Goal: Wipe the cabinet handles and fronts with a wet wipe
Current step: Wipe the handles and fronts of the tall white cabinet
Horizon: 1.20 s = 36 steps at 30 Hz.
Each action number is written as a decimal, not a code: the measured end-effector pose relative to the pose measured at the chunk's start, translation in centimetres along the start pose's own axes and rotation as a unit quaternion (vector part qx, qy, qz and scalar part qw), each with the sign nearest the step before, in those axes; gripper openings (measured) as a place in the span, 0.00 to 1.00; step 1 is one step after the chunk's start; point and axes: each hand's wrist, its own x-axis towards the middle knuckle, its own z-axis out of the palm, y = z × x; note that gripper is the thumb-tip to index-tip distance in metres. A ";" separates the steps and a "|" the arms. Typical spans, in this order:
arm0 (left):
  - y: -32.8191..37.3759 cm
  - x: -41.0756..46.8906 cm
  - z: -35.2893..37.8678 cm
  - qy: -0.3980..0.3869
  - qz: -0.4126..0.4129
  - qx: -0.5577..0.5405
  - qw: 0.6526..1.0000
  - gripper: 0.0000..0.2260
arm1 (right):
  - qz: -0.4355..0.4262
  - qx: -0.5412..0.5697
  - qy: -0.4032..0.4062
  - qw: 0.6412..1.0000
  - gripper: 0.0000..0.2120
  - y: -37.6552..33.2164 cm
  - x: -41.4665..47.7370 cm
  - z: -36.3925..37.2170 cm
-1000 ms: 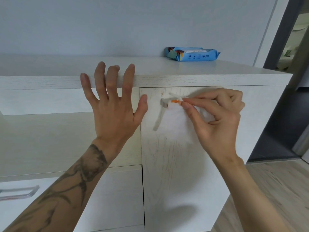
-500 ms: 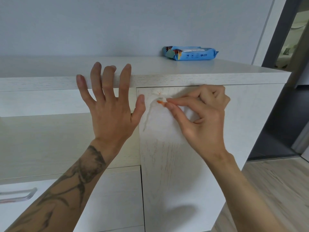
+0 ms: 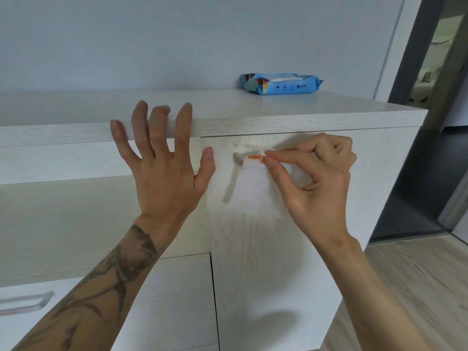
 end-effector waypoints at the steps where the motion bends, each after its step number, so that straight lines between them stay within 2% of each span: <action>1: 0.0 0.0 0.0 0.000 0.001 -0.001 1.000 0.27 | -0.007 0.003 -0.004 1.000 0.02 -0.4 0.1 0.5; 5: 0.0 0.0 0.0 -0.001 -0.002 -0.002 1.000 0.27 | -0.035 -0.004 -0.028 0.999 0.04 -1.3 0.4 1.6; 11: 0.0 0.0 0.1 -0.003 0.002 0.003 1.000 0.27 | -0.001 -0.027 0.004 1.000 0.02 -0.8 0.6 -0.3; 18: -0.1 0.0 0.0 -0.004 0.005 0.006 1.000 0.27 | -0.067 -0.091 -0.015 0.994 0.04 -3.0 0.4 2.3; 23: -0.1 -0.1 0.3 -0.001 0.007 0.010 1.000 0.28 | -0.059 -0.115 0.025 0.991 0.05 -3.2 0.0 2.5; 28: -0.1 -0.1 0.4 0.005 0.003 0.008 1.000 0.28 | -0.032 -0.144 0.012 0.989 0.05 -4.4 0.9 3.5; 32: -0.2 -0.1 0.3 0.005 0.004 0.006 1.000 0.28 | -0.013 -0.118 0.021 0.993 0.05 -4.3 0.2 2.8; 36: -0.1 0.0 0.3 0.009 0.005 0.001 1.000 0.28 | 0.009 -0.123 -0.013 0.992 0.04 -4.6 0.9 3.5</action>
